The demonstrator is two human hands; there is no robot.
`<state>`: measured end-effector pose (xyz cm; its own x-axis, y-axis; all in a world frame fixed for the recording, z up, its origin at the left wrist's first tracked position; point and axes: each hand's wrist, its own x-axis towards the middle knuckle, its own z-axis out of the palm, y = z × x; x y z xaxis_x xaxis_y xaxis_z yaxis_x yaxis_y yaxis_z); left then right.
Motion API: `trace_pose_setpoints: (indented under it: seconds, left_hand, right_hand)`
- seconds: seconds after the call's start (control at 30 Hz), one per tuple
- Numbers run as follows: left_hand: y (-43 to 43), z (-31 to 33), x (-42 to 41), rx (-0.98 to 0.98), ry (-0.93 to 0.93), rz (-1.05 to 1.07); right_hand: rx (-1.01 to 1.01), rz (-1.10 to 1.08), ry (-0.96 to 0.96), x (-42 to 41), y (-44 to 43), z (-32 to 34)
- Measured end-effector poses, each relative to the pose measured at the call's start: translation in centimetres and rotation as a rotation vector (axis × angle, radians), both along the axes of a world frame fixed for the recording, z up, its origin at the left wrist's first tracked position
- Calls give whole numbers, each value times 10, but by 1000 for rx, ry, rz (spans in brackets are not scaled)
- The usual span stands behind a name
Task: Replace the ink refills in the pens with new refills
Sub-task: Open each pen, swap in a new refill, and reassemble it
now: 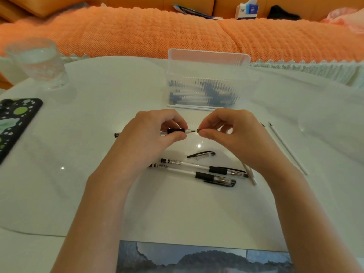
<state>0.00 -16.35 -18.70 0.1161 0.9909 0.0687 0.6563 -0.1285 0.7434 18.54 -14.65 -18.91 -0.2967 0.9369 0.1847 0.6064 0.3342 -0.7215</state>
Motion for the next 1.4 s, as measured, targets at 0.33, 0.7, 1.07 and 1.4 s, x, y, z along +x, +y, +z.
trace_pose_setpoints:
  seconds: [0.33, 0.7, 1.07, 1.4]
  left_hand:
    - [-1, 1, 5, 25, 36, -17]
    - [-1, 2, 5, 18, 7, -17]
    - [-1, 2, 6, 47, -8, -9]
    - [0, 2, -2, -78, -27, -17]
  right_hand:
    - [-62, 27, 30, -7, -1, -4]
    - [-87, 35, 25, -8, -1, -4]
    - [-71, 39, 17, -9, -1, -6]
    - [-22, -8, 97, -7, -3, -2]
